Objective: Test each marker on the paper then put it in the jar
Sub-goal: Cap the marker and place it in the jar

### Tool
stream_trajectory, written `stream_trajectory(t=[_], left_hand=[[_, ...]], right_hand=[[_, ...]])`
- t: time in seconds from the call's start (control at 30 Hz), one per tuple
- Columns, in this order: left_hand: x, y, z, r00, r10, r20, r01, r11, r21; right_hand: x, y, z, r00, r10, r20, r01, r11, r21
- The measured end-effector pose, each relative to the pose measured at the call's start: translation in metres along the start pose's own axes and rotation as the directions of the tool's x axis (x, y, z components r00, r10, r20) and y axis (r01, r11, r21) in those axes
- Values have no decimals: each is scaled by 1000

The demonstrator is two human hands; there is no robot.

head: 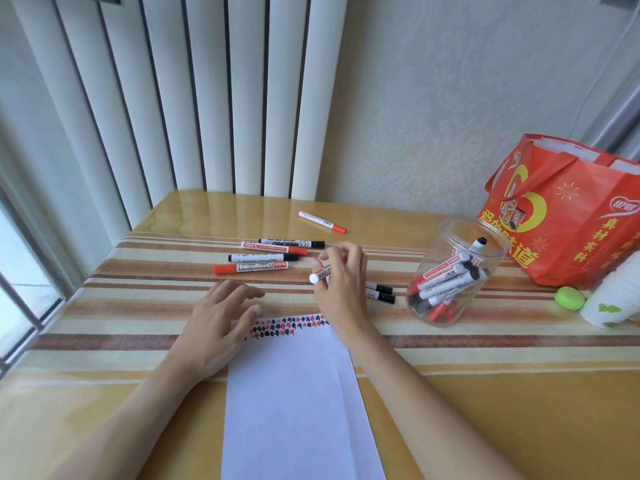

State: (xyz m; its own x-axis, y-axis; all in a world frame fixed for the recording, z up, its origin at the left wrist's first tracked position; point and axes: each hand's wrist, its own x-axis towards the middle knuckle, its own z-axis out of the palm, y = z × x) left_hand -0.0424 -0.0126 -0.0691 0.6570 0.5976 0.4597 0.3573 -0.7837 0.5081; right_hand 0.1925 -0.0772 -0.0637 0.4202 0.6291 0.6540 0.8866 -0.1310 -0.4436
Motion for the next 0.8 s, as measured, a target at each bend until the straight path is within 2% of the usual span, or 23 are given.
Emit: stream_trajectory(t=[0.13, 0.2, 0.27, 0.4, 0.53, 0.63, 0.7, 0.77, 0.8], left_hand=[[0, -1, 1, 999, 40, -5, -40, 999, 10], [0, 2, -1, 997, 81, -13, -81, 997, -5], [0, 6, -3, 994, 111, -3, -111, 994, -22], [0, 11, -3, 978, 203, 45, -200, 978, -50], [0, 7, -2, 976, 216, -8, -217, 976, -33], [0, 4, -1, 981, 190, -34, -191, 982, 0], [0, 3, 1, 983, 179, -35, -178, 984, 25], [0, 0, 2, 985, 168, -41, -165, 984, 65], [-1, 0, 2, 985, 168, -43, -163, 982, 91]], right_hand=[[-22, -45, -30, 984, -54, 168, -3, 947, 322], [-38, -62, -41, 976, 9, 216, -107, 890, 444], [-49, -71, -47, 936, 89, 341, -273, 796, 541], [-53, -72, -48, 855, 209, 474, -489, 630, 604], [-47, -69, -53, 814, 187, 550, -569, 446, 691], [-39, -60, -64, 819, 241, 522, -569, 458, 682], [-36, -53, -66, 820, 233, 522, -557, 532, 638], [-37, -44, -65, 863, 144, 485, -434, 702, 565], [-38, -39, -62, 897, 59, 438, -293, 821, 491]])
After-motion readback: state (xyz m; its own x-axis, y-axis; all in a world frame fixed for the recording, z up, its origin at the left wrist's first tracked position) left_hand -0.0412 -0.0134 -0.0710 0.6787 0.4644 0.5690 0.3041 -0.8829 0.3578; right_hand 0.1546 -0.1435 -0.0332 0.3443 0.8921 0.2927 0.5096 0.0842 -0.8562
